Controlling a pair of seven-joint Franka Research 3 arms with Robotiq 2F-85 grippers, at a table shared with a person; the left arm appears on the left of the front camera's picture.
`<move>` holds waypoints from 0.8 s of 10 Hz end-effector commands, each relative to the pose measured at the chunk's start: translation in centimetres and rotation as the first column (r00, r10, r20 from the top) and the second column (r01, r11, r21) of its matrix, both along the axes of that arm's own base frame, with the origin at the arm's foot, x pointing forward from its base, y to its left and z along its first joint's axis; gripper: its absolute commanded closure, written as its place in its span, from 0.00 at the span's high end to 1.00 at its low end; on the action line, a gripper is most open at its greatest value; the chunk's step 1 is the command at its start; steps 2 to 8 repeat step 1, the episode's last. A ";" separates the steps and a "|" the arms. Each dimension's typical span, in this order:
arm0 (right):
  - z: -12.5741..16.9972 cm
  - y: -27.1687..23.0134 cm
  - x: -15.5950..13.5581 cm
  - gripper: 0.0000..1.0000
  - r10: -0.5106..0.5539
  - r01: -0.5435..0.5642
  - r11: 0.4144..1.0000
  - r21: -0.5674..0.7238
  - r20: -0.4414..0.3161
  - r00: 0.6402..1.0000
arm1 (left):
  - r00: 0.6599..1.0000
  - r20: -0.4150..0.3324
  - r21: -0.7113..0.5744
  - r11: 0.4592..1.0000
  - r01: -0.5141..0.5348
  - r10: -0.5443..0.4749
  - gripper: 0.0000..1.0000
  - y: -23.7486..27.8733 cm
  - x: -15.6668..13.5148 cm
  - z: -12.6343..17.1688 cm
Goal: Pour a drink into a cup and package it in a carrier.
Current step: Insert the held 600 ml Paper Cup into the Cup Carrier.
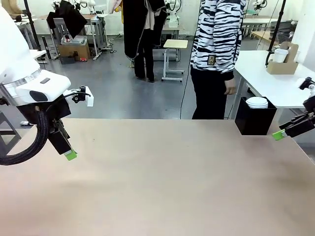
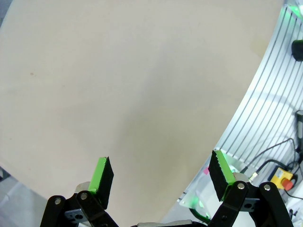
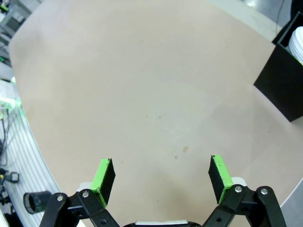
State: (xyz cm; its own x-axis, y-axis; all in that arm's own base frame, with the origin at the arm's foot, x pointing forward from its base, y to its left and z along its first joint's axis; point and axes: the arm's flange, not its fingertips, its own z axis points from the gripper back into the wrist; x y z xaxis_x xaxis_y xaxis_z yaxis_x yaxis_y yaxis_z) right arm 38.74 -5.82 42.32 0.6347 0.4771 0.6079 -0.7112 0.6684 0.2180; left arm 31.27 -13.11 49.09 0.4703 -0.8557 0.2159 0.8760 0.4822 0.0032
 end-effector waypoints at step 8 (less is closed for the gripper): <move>0.1 -0.4 0.1 1.00 0.022 -0.022 1.000 -0.007 0.011 1.000 | 1.000 0.013 0.016 1.000 -0.008 0.008 1.00 0.2 0.1 0.0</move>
